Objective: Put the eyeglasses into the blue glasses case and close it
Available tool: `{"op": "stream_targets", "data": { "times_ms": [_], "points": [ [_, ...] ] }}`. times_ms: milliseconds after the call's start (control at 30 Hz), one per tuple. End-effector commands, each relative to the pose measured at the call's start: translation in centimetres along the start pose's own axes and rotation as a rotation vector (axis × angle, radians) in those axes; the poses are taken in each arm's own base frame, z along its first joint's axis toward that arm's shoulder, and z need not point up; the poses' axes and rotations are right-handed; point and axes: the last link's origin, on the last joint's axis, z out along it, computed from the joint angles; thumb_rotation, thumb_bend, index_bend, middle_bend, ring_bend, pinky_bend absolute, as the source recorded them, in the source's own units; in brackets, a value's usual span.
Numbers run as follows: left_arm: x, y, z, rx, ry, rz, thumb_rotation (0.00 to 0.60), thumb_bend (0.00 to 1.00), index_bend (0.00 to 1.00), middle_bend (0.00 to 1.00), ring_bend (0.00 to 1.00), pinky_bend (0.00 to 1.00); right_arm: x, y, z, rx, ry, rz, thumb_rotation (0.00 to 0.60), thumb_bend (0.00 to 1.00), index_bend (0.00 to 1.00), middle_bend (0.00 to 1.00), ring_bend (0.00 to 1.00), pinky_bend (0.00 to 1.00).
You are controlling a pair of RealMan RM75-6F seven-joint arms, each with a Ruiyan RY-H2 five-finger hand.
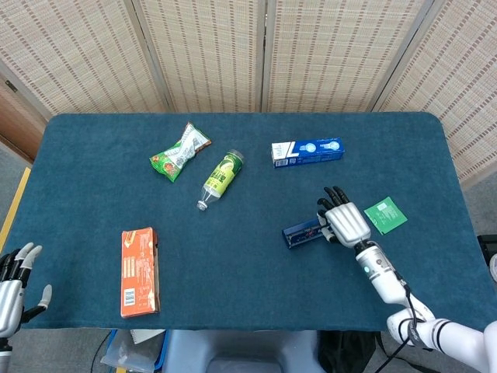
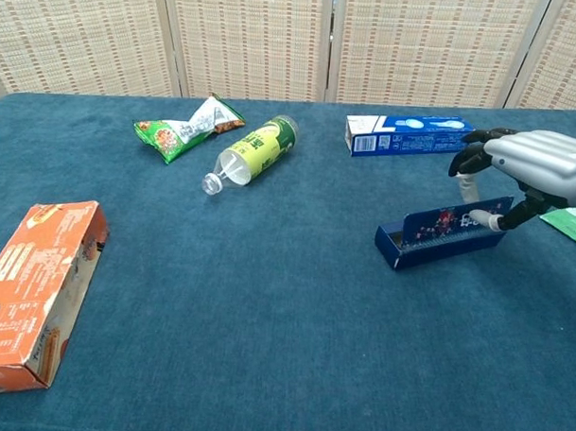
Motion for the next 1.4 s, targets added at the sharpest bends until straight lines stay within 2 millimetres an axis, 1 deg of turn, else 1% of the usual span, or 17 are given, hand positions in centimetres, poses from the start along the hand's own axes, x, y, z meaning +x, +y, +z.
{"op": "stream_targets", "data": {
  "times_ms": [33, 100, 200, 267, 400, 500, 600, 733, 833, 933, 1000, 1100, 1167, 1400],
  "points": [
    [0.0, -0.1, -0.1, 0.002, -0.001, 0.001, 0.600, 0.42, 0.08, 0.00, 0.00, 0.00, 0.0, -0.3, 1.0, -0.003, -0.006, 0.001, 0.600, 0.44, 0.55, 0.21, 0.00, 0.00],
    [0.0, -0.1, -0.1, 0.003, -0.002, 0.001, 0.600, 0.42, 0.08, 0.00, 0.00, 0.00, 0.0, -0.3, 1.6, -0.004, -0.014, -0.011, 0.600, 0.44, 0.48, 0.19, 0.00, 0.00],
    [0.1, -0.2, -0.2, 0.007, -0.003, -0.002, 0.600, 0.42, 0.08, 0.00, 0.00, 0.00, -0.3, -0.4, 2.7, -0.017, -0.041, -0.042, 0.600, 0.40, 0.25, 0.13, 0.00, 0.00],
    [0.0, -0.3, -0.3, 0.011, -0.004, -0.003, 0.600, 0.42, 0.08, 0.00, 0.00, 0.00, -0.5, -0.5, 3.2, -0.024, -0.054, -0.052, 0.600, 0.37, 0.15, 0.10, 0.00, 0.00],
    [0.0, -0.5, -0.3, 0.015, -0.006, -0.004, 0.600, 0.42, 0.08, 0.00, 0.00, 0.00, -0.7, -0.7, 4.1, -0.035, -0.061, -0.073, 0.600, 0.35, 0.04, 0.06, 0.00, 0.00],
    [0.0, -0.7, -0.4, 0.020, -0.004, -0.005, 0.600, 0.42, 0.08, 0.00, 0.00, 0.00, -0.5, -0.9, 4.4, -0.038, -0.054, -0.061, 0.600, 0.34, 0.03, 0.06, 0.00, 0.00],
    [0.0, -0.9, -0.5, 0.026, -0.004, -0.005, 0.600, 0.42, 0.08, 0.00, 0.00, 0.00, -0.1, -0.8, 4.1, -0.034, -0.042, -0.041, 0.600, 0.34, 0.03, 0.06, 0.00, 0.00],
    [-0.1, -1.0, -0.4, 0.027, -0.005, -0.004, 0.600, 0.42, 0.08, 0.00, 0.00, 0.00, 0.9, -0.5, 2.7, -0.009, -0.036, -0.026, 0.600, 0.34, 0.03, 0.06, 0.00, 0.00],
    [-0.1, -0.9, -0.3, 0.025, -0.006, -0.005, 0.600, 0.42, 0.08, 0.00, 0.00, 0.00, 1.4, -0.1, 1.3, 0.002, -0.047, -0.024, 0.600, 0.33, 0.03, 0.06, 0.00, 0.00],
    [-0.3, -0.7, -0.3, 0.020, -0.011, -0.003, 0.600, 0.42, 0.08, 0.00, 0.00, 0.00, 1.3, 0.3, 0.3, 0.000, -0.084, -0.028, 0.600, 0.31, 0.03, 0.06, 0.00, 0.00],
    [-0.3, -0.6, -0.2, 0.015, -0.011, -0.003, 0.600, 0.42, 0.08, 0.00, 0.00, 0.00, 1.0, 0.5, 0.0, -0.002, -0.111, -0.040, 0.600, 0.30, 0.06, 0.06, 0.00, 0.00],
    [-0.3, -0.5, -0.3, 0.015, -0.011, -0.002, 0.600, 0.42, 0.08, 0.00, 0.00, 0.00, 0.4, 0.4, 0.2, -0.004, -0.144, -0.053, 0.600, 0.30, 0.15, 0.06, 0.00, 0.00],
    [-0.3, -0.5, -0.3, 0.018, -0.011, -0.001, 0.600, 0.42, 0.08, 0.00, 0.00, 0.00, 0.0, 0.1, 0.6, -0.003, -0.163, -0.057, 0.600, 0.30, 0.18, 0.06, 0.00, 0.00],
    [-0.2, -0.9, -0.6, 0.034, -0.017, 0.004, 0.600, 0.42, 0.08, 0.00, 0.00, 0.00, -1.1, -0.5, 2.0, -0.003, -0.202, -0.075, 0.600, 0.30, 0.26, 0.06, 0.00, 0.00]
  ]
}}
